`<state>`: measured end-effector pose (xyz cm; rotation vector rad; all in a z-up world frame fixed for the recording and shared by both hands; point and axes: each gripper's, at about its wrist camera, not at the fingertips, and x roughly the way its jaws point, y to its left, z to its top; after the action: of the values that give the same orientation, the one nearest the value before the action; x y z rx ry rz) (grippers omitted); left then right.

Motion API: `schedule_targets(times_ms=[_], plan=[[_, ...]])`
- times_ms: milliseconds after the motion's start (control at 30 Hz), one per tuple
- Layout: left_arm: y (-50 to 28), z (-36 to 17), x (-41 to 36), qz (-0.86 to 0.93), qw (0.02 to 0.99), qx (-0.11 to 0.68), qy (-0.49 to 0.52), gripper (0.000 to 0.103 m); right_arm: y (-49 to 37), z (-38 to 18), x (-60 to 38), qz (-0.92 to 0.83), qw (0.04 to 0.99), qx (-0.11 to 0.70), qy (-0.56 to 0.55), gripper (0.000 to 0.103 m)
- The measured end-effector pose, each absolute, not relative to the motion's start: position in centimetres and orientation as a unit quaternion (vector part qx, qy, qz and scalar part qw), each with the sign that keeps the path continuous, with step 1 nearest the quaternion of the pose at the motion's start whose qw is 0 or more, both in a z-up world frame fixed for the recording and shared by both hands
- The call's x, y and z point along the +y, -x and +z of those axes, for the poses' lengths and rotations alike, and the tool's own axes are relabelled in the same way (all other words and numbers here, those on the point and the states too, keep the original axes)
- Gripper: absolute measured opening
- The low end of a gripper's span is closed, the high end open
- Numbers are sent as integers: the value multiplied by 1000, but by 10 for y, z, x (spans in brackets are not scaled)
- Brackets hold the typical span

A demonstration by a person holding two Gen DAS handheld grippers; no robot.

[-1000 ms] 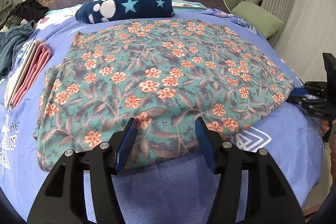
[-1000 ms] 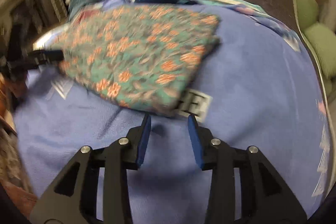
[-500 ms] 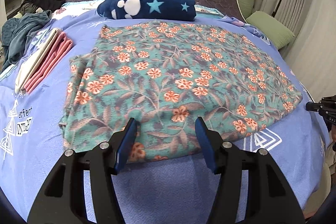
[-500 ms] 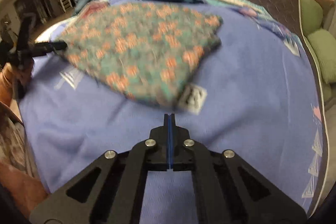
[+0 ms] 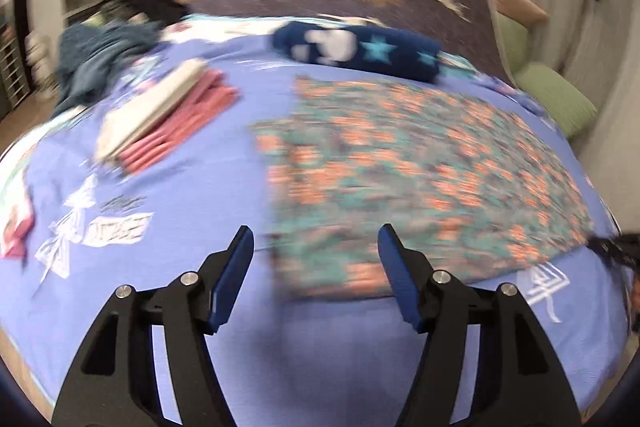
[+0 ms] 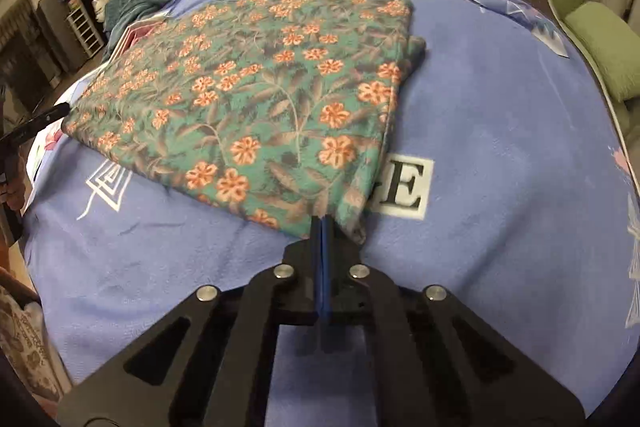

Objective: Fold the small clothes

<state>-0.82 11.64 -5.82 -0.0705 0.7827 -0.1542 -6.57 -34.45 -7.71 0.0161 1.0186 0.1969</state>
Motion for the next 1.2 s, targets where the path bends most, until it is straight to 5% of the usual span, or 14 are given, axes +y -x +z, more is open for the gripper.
schedule_targets(times_ms=[133, 200, 333, 533, 600, 833, 900, 1200], plan=[[3, -67, 160, -56, 915, 391, 87, 63, 73, -53, -321, 43, 880, 472, 10, 22], [2, -68, 170, -74, 913, 388, 107, 57, 77, -36, -291, 42, 895, 441, 53, 44], [-4, -72, 172, -127, 902, 389, 134, 38, 76, -15, -220, 108, 904, 400, 105, 56], [-25, -83, 175, -193, 879, 403, 165, 36, 62, -28, -110, 201, 881, 390, 177, 58], [-44, -87, 181, -204, 870, 410, 185, 46, 62, -34, -80, 228, 870, 392, 195, 58], [-133, -111, 188, -255, 821, 434, 270, 51, 57, -45, -27, 251, 855, 396, 220, 64], [-157, -114, 185, -273, 809, 434, 286, 2, 54, -47, -21, 249, 854, 401, 221, 65], [-159, -95, 210, -235, 858, 377, 256, 3, 35, -55, -20, 226, 857, 421, 195, 67]])
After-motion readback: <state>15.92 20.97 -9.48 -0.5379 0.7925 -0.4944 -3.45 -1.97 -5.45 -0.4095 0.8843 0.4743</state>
